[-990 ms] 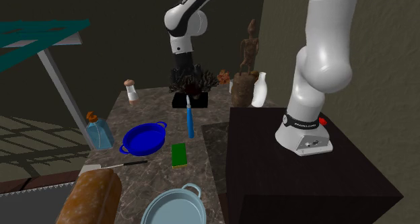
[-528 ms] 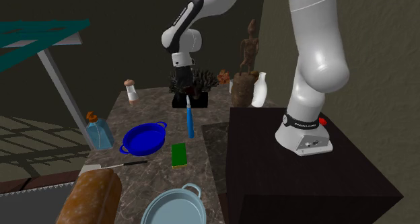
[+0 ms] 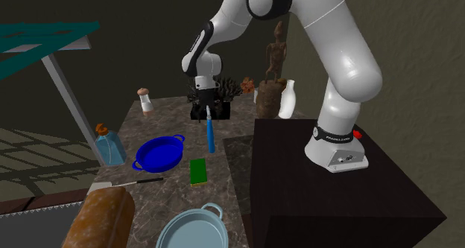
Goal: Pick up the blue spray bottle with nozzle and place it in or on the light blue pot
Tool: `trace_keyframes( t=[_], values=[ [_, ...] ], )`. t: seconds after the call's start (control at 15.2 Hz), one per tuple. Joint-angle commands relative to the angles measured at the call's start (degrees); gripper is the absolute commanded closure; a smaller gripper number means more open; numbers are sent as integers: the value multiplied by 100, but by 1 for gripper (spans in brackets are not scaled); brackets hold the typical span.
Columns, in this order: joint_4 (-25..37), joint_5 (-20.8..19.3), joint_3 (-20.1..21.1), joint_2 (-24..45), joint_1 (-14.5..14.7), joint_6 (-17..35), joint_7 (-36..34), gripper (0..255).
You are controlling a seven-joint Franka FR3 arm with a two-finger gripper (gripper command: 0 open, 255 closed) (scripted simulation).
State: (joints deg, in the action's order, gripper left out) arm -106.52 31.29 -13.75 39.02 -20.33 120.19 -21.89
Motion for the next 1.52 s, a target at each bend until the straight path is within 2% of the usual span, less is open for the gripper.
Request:
trace_keyframes(
  t=[0.0, 0.4, 0.92, 0.99, 1.45],
  values=[
    [52, 90, 32, 151, -40, 70, -5, 0],
    [-68, 269, 163, 402, -1, 442, 98, 0],
    [-68, 268, 163, 402, -1, 442, 98, 0],
    [-68, 268, 163, 402, -1, 442, 98, 255],
    [-67, 268, 163, 403, -2, 441, 98, 255]
  ],
)
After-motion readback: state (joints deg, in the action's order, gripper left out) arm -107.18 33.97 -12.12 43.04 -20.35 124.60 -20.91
